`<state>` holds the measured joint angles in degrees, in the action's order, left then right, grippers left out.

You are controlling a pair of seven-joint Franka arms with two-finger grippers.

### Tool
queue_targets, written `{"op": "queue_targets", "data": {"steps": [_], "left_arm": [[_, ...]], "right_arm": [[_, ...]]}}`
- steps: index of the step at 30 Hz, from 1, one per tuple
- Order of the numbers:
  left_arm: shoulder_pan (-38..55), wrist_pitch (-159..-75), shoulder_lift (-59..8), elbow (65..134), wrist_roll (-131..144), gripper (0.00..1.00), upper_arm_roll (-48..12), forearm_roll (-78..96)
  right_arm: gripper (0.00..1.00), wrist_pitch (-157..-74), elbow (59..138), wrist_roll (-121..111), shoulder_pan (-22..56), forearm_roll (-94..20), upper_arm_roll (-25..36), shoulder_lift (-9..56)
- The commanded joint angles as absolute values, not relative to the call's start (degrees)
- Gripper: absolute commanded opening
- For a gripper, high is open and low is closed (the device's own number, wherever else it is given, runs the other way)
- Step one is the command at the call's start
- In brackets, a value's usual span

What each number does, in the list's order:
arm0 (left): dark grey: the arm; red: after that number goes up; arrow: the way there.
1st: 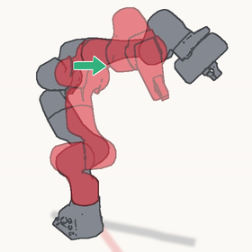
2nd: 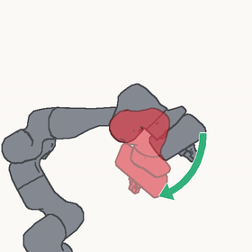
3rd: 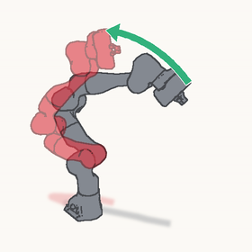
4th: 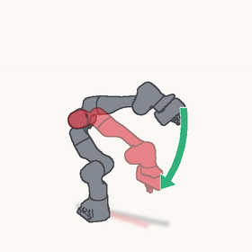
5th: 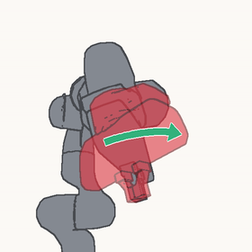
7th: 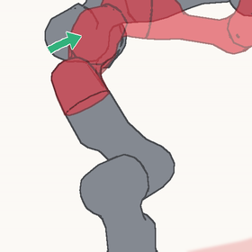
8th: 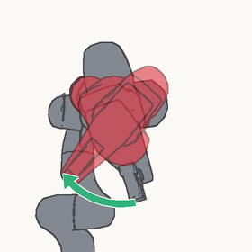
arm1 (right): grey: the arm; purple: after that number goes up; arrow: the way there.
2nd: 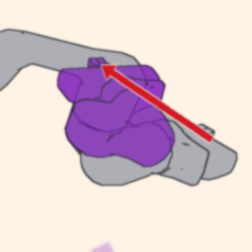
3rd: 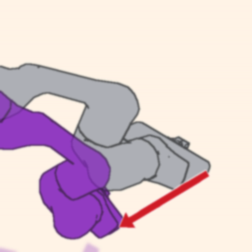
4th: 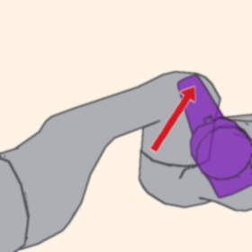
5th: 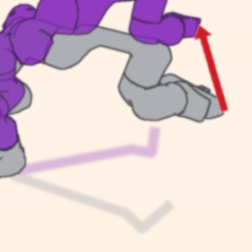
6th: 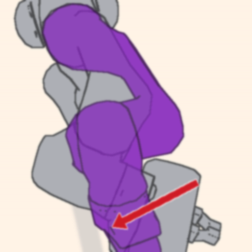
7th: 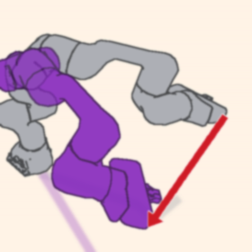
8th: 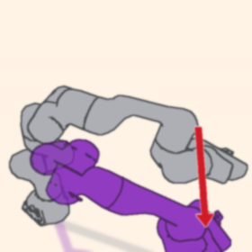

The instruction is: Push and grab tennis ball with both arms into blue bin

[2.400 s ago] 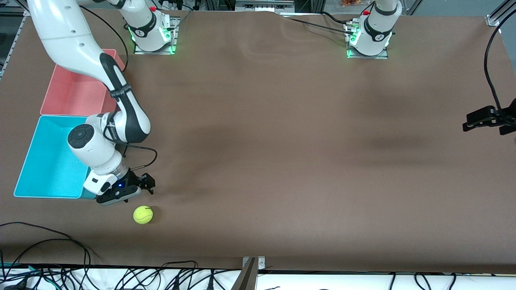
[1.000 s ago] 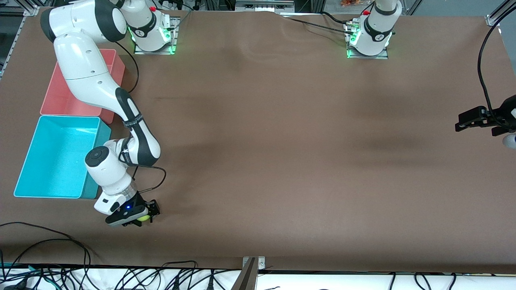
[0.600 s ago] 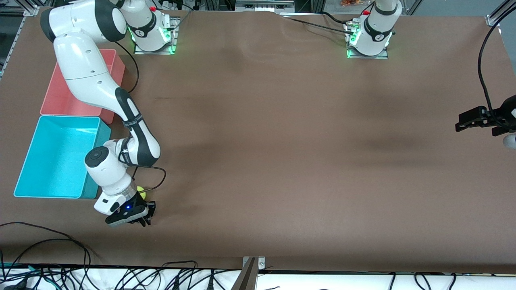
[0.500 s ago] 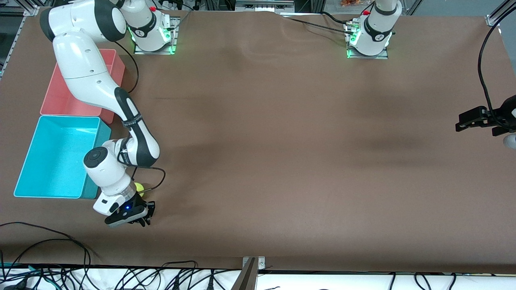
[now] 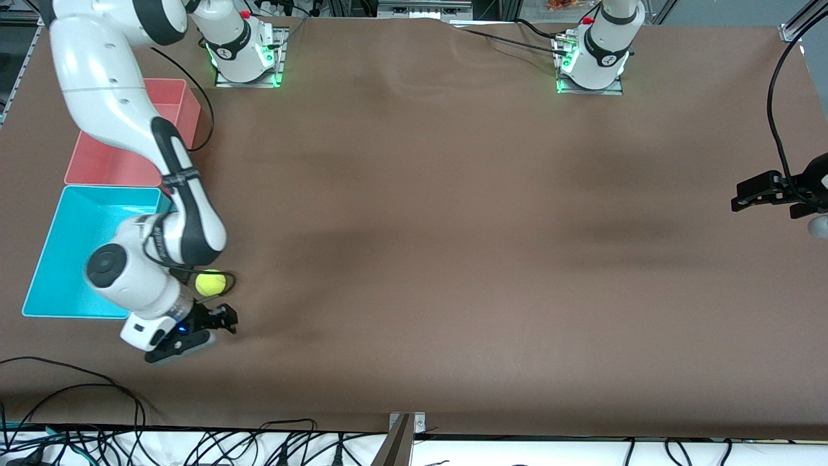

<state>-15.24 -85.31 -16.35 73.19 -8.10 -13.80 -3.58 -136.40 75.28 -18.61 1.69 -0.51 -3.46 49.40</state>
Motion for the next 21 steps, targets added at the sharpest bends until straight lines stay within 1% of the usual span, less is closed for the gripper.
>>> {"op": "queue_targets", "data": {"steps": [1, 3, 5, 7, 9, 13, 21], "left_arm": [[-15.5, -84.6, -16.3, 72.7, -9.1, 1.0, -13.8, -3.9], [-15.5, -84.7, -16.3, 72.7, -9.2, 1.0, -13.8, -3.9], [-15.5, -84.7, -16.3, 72.7, -9.1, 1.0, -13.8, -4.0], [-15.5, -84.7, -16.3, 72.7, -9.2, 1.0, -13.8, -4.0], [-15.5, -84.6, -16.3, 72.7, -9.1, 1.0, -13.8, -4.0], [-15.5, -84.7, -16.3, 72.7, -9.1, 1.0, -13.8, -4.0], [-15.3, -84.7, -16.3, 72.7, -9.1, 1.0, -13.8, -4.0]], "right_arm": [[1.0, -128.3, 79.6, -19.2, 0.6, -1.5, -3.9, 45.1], [1.0, -125.4, 81.4, -19.2, 0.4, -1.5, -3.9, 43.8], [1.0, -124.5, 83.2, -19.4, -0.3, -1.6, -3.9, 42.7], [1.0, -124.2, 85.4, -19.8, -1.5, -1.6, -3.9, 41.6], [1.0, -124.7, 89.3, -19.9, -1.9, -1.6, -3.9, 39.6], [1.0, -124.7, 94.5, -20.0, -1.9, -1.5, -3.7, 35.2], [1.0, -125.1, 99.7, -20.7, -2.0, -1.3, -3.7, 33.0]]}}
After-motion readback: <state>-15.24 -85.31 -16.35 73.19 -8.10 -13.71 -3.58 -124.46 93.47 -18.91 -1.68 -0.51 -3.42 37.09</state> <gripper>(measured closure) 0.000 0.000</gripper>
